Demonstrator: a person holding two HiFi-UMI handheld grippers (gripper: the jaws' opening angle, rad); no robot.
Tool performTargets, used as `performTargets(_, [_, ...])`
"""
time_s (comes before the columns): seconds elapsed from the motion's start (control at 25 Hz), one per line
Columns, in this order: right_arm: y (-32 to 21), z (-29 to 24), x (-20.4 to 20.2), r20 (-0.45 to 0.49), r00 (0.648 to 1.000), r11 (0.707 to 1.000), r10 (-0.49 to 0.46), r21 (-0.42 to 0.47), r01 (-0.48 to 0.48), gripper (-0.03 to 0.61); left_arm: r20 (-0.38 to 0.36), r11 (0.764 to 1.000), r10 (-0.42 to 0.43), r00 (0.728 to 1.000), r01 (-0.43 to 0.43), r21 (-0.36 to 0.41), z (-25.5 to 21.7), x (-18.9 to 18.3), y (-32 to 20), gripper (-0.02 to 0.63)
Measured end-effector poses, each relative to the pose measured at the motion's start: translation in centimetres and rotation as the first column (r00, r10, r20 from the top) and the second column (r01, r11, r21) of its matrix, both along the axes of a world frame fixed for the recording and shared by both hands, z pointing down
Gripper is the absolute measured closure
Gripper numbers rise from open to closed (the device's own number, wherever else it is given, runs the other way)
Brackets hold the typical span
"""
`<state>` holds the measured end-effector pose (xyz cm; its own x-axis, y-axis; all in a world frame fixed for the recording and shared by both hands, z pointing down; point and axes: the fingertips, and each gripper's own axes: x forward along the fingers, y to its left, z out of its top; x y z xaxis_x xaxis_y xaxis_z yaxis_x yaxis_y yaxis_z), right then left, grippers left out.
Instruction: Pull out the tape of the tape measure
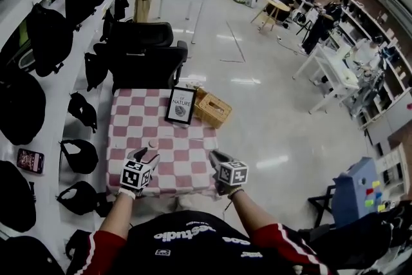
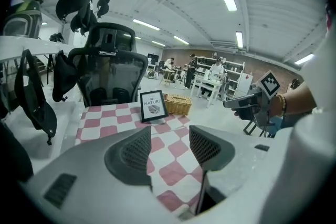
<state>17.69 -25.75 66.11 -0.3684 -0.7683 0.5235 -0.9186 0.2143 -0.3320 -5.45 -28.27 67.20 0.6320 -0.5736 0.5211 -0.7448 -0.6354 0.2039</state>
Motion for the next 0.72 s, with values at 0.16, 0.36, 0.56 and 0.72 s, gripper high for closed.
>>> performTargets(0.16, [1.7,-1.1,-0.8,-0.091,0.996,1.0,0.003,0.0,-0.003,0.54,-0.022,1.0,-0.007,1.0,0.007,0.011,-1.0,-1.2,1.0,0.388])
performTargets(0.36, [3.5,-2.8,-1.7,-0.101,0.994,0.999,0.038,0.024,-0.036,0.54,-0.056,1.0,-0.02,0.998,0.021,0.018,-2.0,-2.6,2.5,0.388])
performTargets(0.56, [3.6,-5.8,-3.1,-0.066,0.997,0.997,0.03,0.079,-0.024,0.54,-0.1,0.997,-0.02,0.995,0.027,0.077,-5.6,-3.2,3.5,0.388])
performTargets(0.72, [2.9,-9.2,-4.3,-0.034,0.999,0.99,-0.003,0.142,0.008,0.546,-0.136,0.99,-0.021,0.99,0.04,0.133,-9.0,-3.2,3.8,0.388])
